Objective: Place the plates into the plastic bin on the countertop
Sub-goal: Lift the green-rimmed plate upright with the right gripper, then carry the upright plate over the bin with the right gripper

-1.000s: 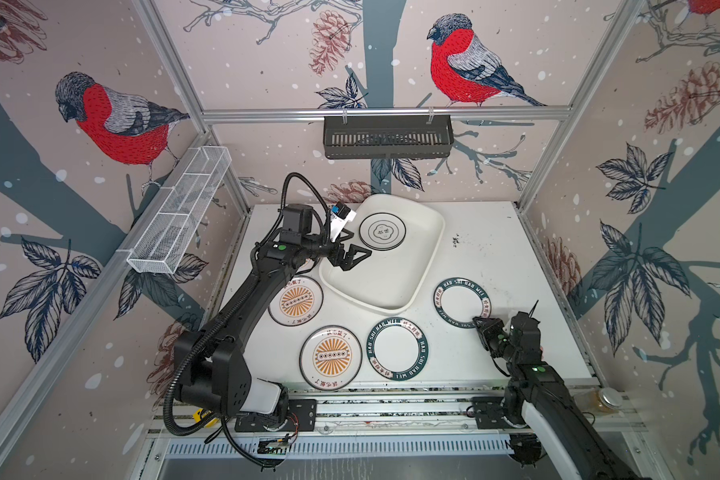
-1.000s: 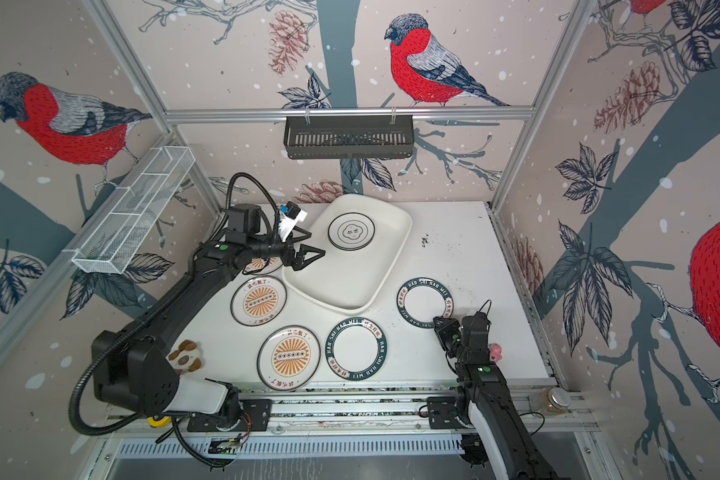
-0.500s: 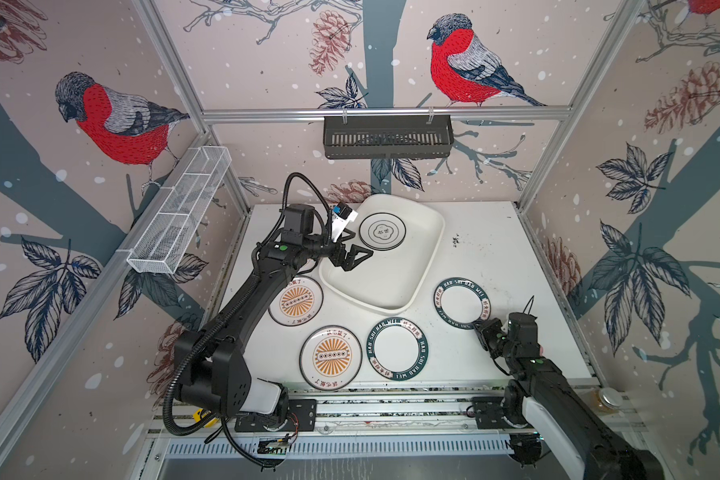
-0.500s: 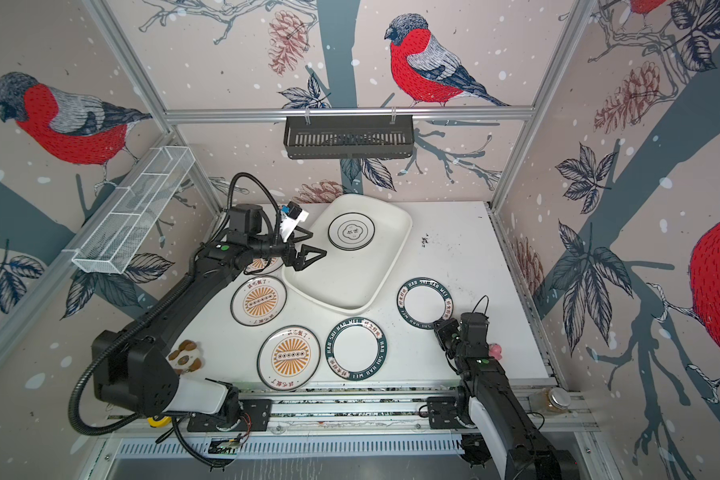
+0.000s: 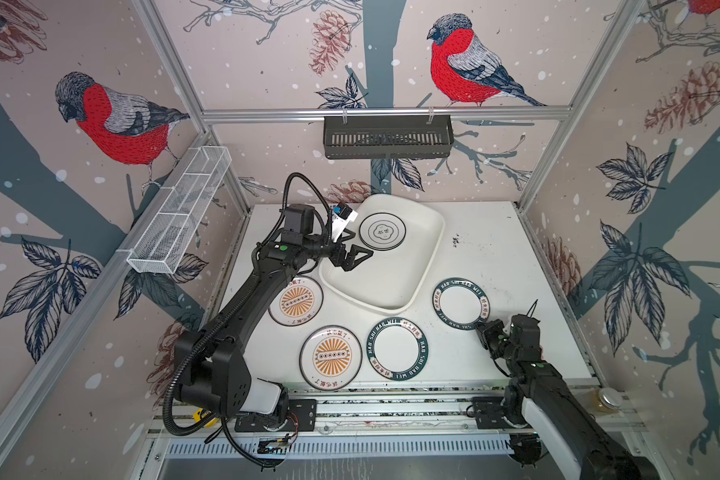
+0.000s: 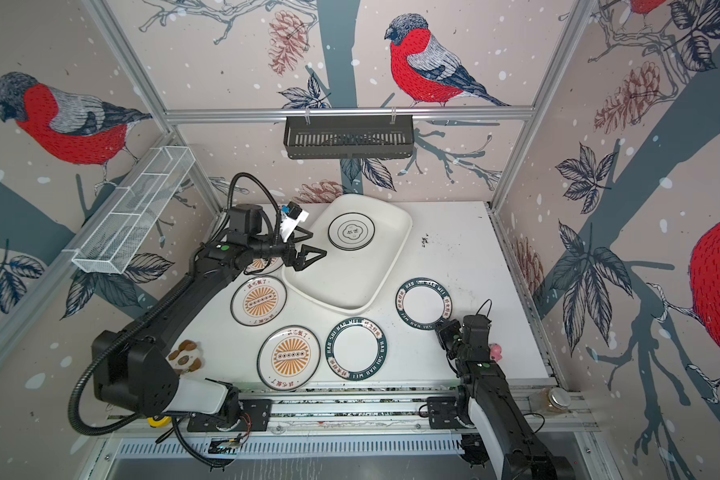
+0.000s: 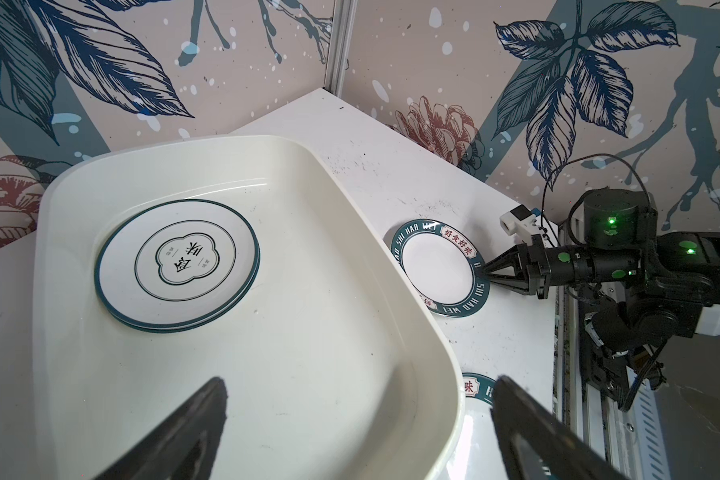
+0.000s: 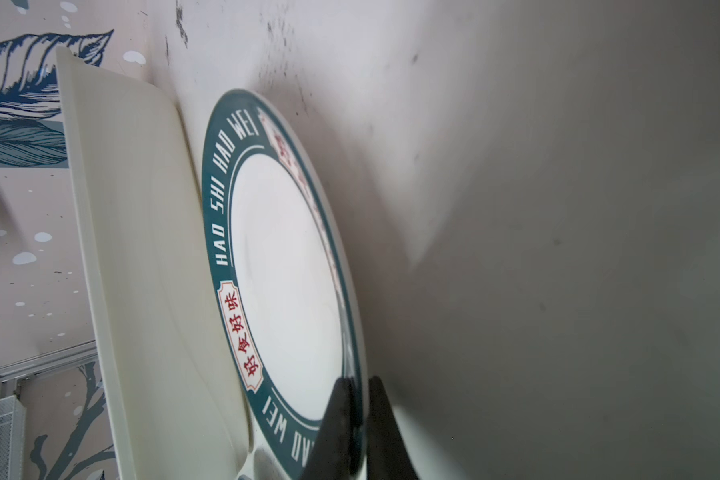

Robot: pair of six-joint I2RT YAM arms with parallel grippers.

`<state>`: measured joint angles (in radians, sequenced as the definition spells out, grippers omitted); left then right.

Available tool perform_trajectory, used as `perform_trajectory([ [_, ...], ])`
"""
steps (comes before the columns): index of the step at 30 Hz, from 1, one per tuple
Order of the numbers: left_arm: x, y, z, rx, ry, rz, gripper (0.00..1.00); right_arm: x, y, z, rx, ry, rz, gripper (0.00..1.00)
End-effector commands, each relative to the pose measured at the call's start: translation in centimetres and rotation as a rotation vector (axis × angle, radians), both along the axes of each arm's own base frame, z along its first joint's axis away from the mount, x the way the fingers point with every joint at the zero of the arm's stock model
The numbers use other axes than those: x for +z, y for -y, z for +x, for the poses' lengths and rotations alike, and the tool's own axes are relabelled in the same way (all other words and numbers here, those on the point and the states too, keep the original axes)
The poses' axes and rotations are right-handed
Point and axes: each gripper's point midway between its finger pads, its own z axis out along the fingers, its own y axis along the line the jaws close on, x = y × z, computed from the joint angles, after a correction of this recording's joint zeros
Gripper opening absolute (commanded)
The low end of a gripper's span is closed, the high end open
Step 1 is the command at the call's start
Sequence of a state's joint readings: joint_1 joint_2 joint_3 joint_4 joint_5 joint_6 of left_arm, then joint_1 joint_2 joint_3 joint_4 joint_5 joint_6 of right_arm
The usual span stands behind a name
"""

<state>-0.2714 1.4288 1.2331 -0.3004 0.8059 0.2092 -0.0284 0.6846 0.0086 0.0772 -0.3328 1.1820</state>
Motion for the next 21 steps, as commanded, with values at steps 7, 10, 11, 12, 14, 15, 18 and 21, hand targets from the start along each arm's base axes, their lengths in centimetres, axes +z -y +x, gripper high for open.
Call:
perform_trajectory([
  [7,1.3,0.1,0.2,-0.003,0.047,-0.001,0.98,0.4,0.5,0.1,-0.026,0.016,0.018,0.03],
  [10,1.4,0.0,0.2,0.0,0.048,-0.002,0.98,1.2,0.7,0.6,-0.035,0.043,0.02,0.02],
  [11,1.4,0.0,0.2,0.001,0.048,-0.001,0.98,1.7,0.9,0.9,-0.037,0.056,0.016,0.02],
  [12,1.5,0.0,0.2,0.002,0.049,-0.001,0.98,2.1,1.1,1.1,-0.039,0.064,0.01,0.02],
  [14,1.4,0.0,0.2,0.004,0.044,-0.001,0.98,3.1,1.4,1.5,-0.042,0.083,0.001,0.02],
  [15,1.5,0.0,0.3,0.006,0.045,0.0,0.98,3.6,1.7,1.7,-0.045,0.091,-0.003,0.02],
  [18,1.6,-0.1,0.5,0.017,0.043,0.004,0.98,5.1,2.4,2.3,-0.053,0.118,-0.012,0.02],
  [21,1.6,-0.2,0.5,0.022,0.039,0.003,0.98,6.1,3.2,2.6,-0.063,0.14,-0.015,0.01],
])
